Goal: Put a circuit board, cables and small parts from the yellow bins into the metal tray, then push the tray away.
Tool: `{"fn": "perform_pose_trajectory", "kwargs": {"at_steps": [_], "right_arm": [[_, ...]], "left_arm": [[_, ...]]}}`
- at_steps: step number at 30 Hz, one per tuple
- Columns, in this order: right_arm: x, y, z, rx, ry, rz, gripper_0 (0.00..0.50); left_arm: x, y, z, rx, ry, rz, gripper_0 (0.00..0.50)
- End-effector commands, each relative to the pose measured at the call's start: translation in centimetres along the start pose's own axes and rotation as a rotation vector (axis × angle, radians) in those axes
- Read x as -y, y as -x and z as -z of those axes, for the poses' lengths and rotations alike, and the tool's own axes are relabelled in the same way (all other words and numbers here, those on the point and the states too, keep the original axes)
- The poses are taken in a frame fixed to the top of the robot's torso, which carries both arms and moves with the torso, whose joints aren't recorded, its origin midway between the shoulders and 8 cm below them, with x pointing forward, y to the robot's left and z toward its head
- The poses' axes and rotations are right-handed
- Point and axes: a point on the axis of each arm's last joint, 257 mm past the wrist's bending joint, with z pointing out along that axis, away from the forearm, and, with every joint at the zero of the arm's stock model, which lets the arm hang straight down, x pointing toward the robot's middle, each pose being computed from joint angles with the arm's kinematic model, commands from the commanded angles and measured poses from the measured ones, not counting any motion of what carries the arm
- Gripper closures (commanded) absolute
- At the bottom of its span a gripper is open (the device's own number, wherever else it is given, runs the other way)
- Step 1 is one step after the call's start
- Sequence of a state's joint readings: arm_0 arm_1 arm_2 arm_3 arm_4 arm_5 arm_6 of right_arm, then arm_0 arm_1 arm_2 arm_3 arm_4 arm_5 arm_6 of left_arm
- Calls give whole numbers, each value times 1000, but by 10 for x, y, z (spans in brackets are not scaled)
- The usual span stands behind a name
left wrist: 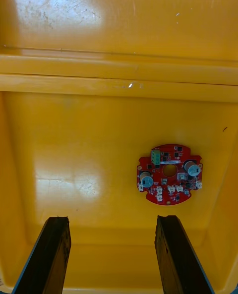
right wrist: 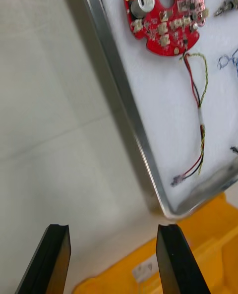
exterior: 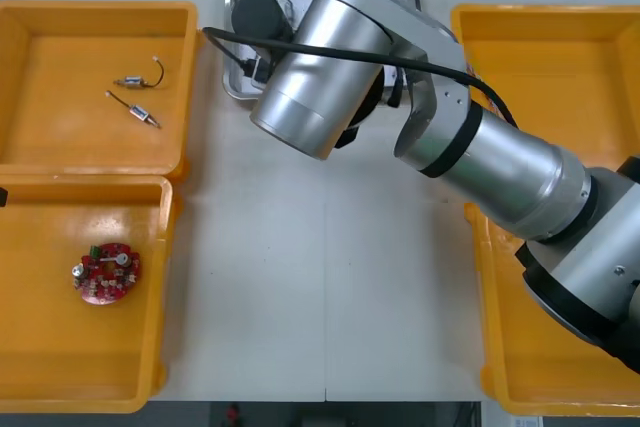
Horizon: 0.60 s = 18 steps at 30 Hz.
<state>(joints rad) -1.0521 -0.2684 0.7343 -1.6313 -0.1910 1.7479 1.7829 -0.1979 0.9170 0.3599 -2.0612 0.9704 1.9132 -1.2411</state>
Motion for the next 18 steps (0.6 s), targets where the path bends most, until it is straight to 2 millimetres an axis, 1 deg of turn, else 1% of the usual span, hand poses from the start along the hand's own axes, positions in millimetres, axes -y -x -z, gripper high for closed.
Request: {"fn": "perform_pose_trajectory", "kwargs": {"at_steps": [1, 2, 7, 9, 10, 12, 18], "right_arm": [[-1, -29, 21, -15, 36, -105, 0], [-3, -42, 25, -36, 50, -133, 0], [2, -60, 37, 30, 63, -293, 0], [5, -73, 43, 56, 59, -360, 0], [4, -77, 44, 61, 61, -374, 0], [10, -91, 50, 77, 48, -443, 0], [13, -117, 55, 86, 68, -579, 0]], "left_arm": [[-3, -1, 6, 16, 8, -81, 0], [-3, -1, 6, 16, 8, -81, 0], [-3, -1, 6, 16, 8, -81, 0], [-3, -1, 6, 16, 8, -81, 0], [-3, -1, 6, 16, 8, -81, 0], [-3, -1, 6, 16, 8, -81, 0], [-3, -1, 6, 16, 8, -81, 0]]}}
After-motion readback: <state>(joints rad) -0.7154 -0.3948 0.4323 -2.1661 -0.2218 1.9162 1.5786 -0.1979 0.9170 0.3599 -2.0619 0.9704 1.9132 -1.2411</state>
